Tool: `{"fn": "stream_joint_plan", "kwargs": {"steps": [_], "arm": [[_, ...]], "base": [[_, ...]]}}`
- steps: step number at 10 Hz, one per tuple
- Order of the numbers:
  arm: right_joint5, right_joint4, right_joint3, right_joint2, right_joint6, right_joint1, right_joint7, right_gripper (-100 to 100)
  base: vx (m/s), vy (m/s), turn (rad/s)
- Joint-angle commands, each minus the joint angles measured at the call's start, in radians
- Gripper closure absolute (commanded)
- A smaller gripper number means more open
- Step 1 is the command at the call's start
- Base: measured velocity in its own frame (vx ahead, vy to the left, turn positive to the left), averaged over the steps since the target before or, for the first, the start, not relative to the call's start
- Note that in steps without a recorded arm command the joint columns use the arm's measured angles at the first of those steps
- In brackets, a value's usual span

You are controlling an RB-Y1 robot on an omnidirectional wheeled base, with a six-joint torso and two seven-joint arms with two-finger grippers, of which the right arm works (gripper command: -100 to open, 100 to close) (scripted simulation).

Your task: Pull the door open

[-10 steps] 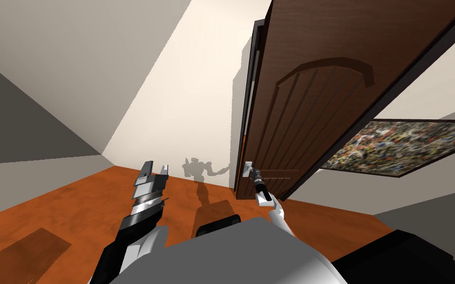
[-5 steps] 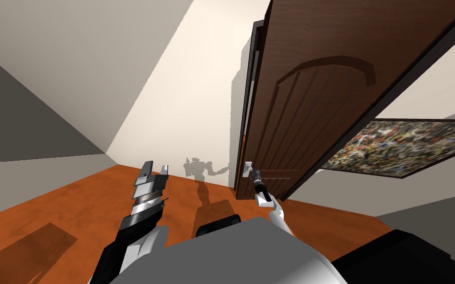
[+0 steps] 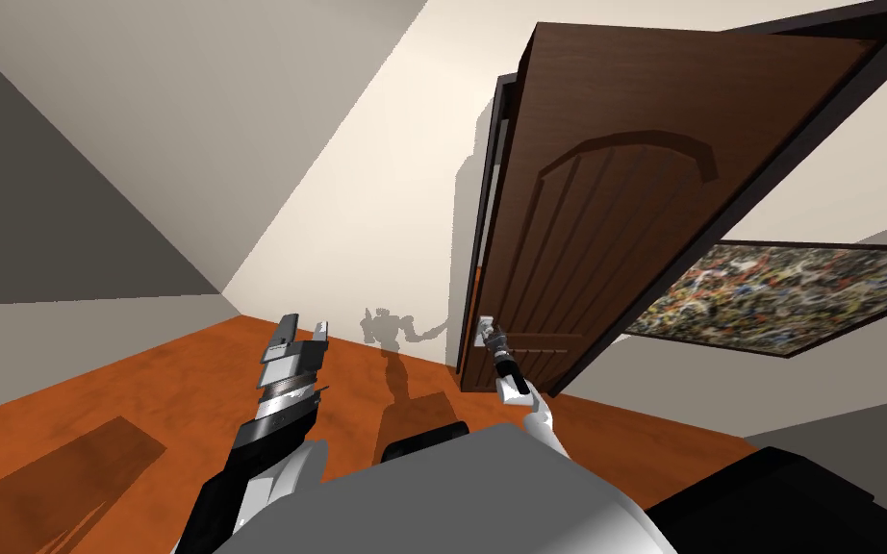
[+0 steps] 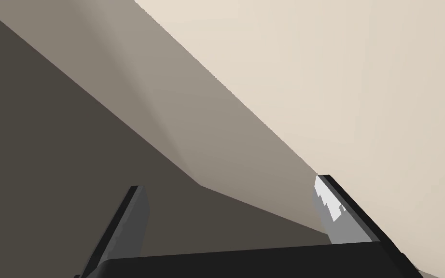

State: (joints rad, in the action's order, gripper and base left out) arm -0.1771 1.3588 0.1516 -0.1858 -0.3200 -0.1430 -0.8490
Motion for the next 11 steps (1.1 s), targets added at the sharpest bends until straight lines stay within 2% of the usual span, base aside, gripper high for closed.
{"fn": "stream_joint_plan", "kwargs": {"steps": [1, 11], "arm": [[-0.022, 0.015, -0.01, 0.013, 0.001, -0.008, -0.04, -100], [-0.19, 0.102, -0.048, 0.092, 0.018, -0.062, -0.32, -100]], "base": [[-0.096, 0.034, 0.055], [-0.101, -0.024, 0.049]]}}
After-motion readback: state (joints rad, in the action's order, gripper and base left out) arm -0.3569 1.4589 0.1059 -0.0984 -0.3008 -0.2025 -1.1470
